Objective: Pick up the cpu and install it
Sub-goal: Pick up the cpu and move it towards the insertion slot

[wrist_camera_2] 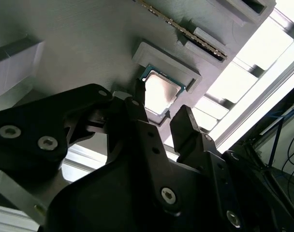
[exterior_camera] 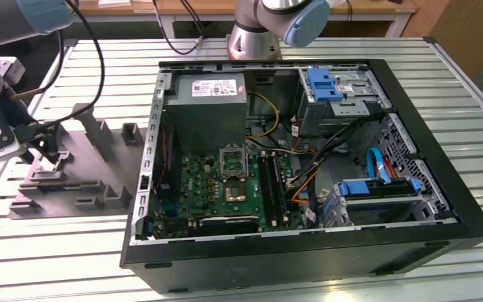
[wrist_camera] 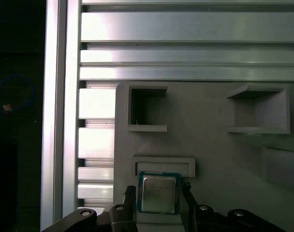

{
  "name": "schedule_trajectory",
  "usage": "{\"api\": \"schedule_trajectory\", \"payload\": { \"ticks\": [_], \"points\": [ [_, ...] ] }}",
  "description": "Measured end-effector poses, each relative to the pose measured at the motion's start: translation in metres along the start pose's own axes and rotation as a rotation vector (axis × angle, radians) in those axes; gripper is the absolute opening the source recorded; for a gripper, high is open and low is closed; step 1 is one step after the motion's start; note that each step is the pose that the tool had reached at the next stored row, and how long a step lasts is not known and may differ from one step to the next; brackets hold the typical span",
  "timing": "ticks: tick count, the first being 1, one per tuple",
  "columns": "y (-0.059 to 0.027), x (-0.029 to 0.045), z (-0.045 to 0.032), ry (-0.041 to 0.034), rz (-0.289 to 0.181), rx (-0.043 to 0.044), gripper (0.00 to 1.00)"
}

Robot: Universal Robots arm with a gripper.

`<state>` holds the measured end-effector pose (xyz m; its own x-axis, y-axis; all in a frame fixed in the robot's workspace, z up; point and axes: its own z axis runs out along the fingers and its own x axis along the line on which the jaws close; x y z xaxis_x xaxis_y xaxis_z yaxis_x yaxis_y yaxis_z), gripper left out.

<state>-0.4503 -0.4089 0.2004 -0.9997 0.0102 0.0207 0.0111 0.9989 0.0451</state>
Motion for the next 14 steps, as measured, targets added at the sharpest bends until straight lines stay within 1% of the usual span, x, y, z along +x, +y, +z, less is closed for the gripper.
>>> {"api": "schedule_trajectory", "payload": {
  "ticks": [1, 2, 14],
  "points": [
    [-0.0001, 0.0000, 0.0011, 0.0000, 0.001, 0.0000, 0.48],
    [0.0000, 0.0000, 0.0022, 0.0000, 0.002, 0.0000, 0.54],
    [0.0001, -0.0002, 0.0114, -0.0005, 0.008, -0.0001, 0.54]
  ]
}}
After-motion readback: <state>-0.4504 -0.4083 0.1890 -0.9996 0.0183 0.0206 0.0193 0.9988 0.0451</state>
